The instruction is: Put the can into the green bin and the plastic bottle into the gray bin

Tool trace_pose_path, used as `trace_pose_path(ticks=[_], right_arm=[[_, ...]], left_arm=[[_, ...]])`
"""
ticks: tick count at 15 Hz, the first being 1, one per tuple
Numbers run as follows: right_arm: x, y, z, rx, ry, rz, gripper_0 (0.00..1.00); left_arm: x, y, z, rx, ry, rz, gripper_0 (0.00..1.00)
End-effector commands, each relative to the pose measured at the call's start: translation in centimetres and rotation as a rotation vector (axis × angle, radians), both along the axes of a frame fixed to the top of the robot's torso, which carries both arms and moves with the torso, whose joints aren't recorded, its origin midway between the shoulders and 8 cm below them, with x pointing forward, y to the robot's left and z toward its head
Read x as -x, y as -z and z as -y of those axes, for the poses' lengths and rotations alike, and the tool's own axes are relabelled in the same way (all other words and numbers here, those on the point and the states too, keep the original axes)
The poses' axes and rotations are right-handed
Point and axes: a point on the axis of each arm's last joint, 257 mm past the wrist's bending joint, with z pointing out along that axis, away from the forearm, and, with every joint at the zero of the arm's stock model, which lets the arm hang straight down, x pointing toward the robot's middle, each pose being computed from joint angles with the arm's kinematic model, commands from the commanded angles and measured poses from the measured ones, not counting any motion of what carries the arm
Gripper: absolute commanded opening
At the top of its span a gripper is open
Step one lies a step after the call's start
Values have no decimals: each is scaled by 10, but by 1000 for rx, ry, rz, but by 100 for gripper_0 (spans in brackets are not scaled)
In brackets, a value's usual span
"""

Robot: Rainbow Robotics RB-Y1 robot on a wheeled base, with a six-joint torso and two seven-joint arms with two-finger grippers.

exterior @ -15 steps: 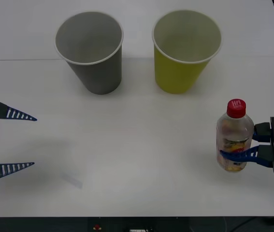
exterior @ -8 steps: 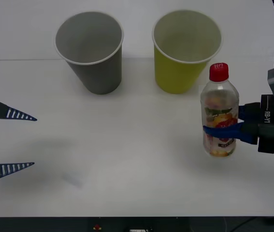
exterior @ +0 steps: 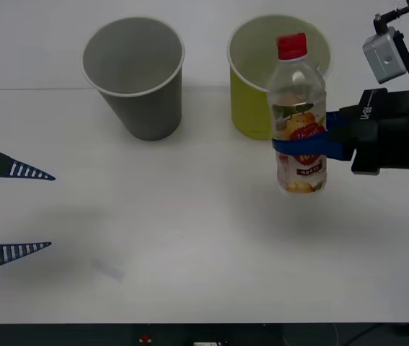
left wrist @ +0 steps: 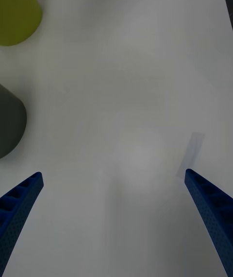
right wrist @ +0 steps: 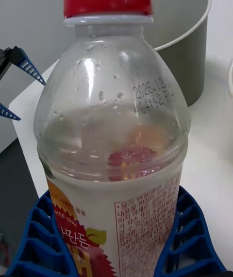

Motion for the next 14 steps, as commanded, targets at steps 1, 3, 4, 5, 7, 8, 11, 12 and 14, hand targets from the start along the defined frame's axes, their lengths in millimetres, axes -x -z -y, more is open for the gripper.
trace_pose_path(ticks=[1, 3, 4, 5, 7, 8, 11, 12, 14], right_arm=[[-20, -21, -18, -24, -29, 25, 0], [-32, -37, -35, -46, -48, 49, 0], [-37, -42, -41, -47, -59, 58, 0], [-42, -50, -49, -42, -72, 69, 0], [-51, -66, -61, -26, -94, 94, 0], [-55, -72, -69, -17, -105, 104, 0], [-71, -81, -86, 25, -120, 118, 0], [-75, -85, -93, 35, -126, 123, 0], [-89, -93, -111, 54, -134, 123, 0]], left_arm=[[0, 0, 0, 0, 0, 0, 100], [0, 0, 0, 0, 0, 0, 100], [0, 0, 0, 0, 0, 0, 100], [0, 0, 0, 0, 0, 0, 100], [0, 0, 0, 0, 0, 0, 100], [0, 0, 0, 0, 0, 0, 100], [0, 0, 0, 0, 0, 0, 100], [0, 0, 0, 0, 0, 0, 100], [0, 0, 0, 0, 0, 0, 100]])
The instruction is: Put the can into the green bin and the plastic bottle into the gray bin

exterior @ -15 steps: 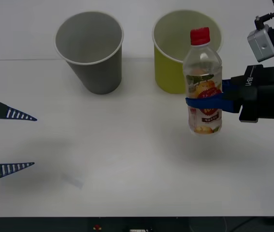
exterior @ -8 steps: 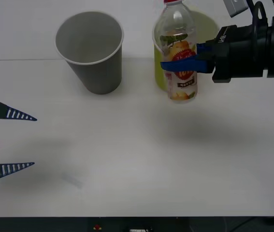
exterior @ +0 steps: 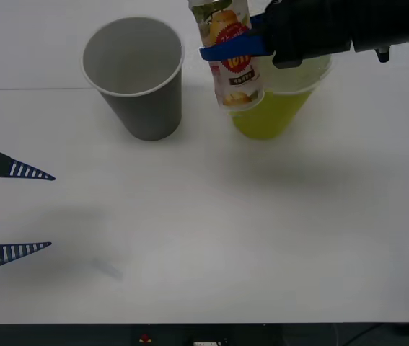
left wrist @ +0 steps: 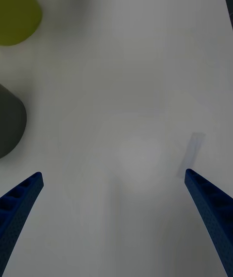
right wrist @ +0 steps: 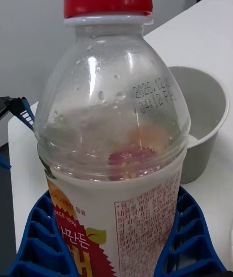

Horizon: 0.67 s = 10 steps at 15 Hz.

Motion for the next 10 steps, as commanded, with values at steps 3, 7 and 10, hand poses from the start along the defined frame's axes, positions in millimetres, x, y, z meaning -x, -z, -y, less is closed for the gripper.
trace_pose_path(ticks=[3, 7, 10], right_arm=[[-42, -20, -43, 43, 18, 16, 0], [-75, -29, -79, 70, 53, -22, 0], [-92, -25, -105, 130, 84, -5, 0]], left_arm=[[0, 0, 0, 0, 0, 0, 100], [0, 0, 0, 0, 0, 0, 100], [0, 0, 0, 0, 0, 0, 100]])
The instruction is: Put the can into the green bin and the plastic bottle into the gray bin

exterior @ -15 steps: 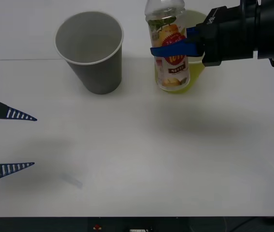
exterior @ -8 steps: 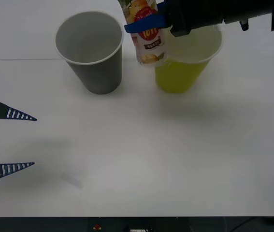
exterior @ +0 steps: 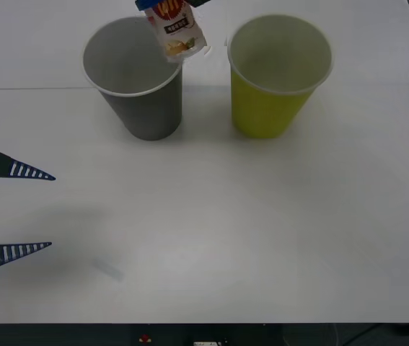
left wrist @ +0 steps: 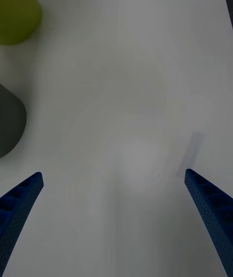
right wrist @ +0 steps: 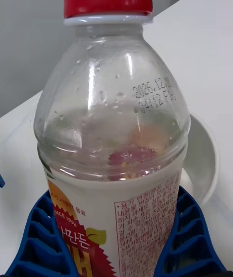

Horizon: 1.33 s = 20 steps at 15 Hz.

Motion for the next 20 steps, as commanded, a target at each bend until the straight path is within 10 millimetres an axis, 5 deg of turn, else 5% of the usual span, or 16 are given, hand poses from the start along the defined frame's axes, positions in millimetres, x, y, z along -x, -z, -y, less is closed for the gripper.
trace_pose_path(ticks=[1, 10, 14, 15, 17, 18, 20], right_arm=[[-13, 8, -22, 45, 23, -12, 0], [-44, 27, -73, 106, 84, 16, 0], [-45, 31, -74, 117, 83, 28, 4], [-45, 31, -74, 116, 82, 27, 21], [-44, 30, -75, 114, 76, 27, 92], [-43, 31, -76, 112, 73, 24, 100], [-41, 28, -75, 99, 65, 13, 100]], left_arm=[[0, 0, 0, 0, 0, 0, 100], [0, 0, 0, 0, 0, 0, 100], [0, 0, 0, 0, 0, 0, 100], [0, 0, 0, 0, 0, 0, 100], [0, 0, 0, 0, 0, 0, 100], [0, 0, 0, 0, 0, 0, 100], [0, 0, 0, 0, 0, 0, 100]])
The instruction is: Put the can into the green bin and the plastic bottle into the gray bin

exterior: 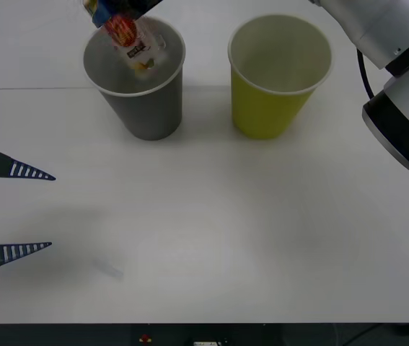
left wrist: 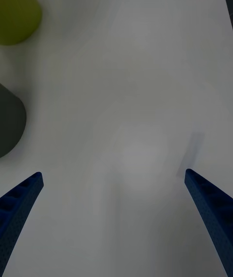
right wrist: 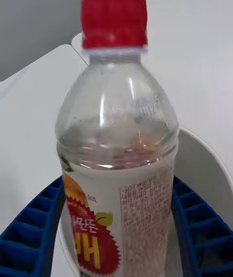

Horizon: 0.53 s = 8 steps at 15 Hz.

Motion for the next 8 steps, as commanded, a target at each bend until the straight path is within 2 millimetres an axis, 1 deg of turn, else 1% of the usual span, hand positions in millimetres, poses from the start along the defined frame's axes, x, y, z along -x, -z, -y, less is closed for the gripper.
trace_pose_path(ticks=[1, 4, 7, 8], right_arm=[[2, -4, 3, -18, -11, -13, 100], [8, -12, 11, -29, -39, -30, 100], [14, -24, 34, -29, -65, -48, 100], [16, -28, 46, -29, -73, -50, 100]], left_arm=[[0, 0, 0, 0, 0, 0, 100], [0, 0, 0, 0, 0, 0, 100], [0, 0, 0, 0, 0, 0, 100], [0, 0, 0, 0, 0, 0, 100]])
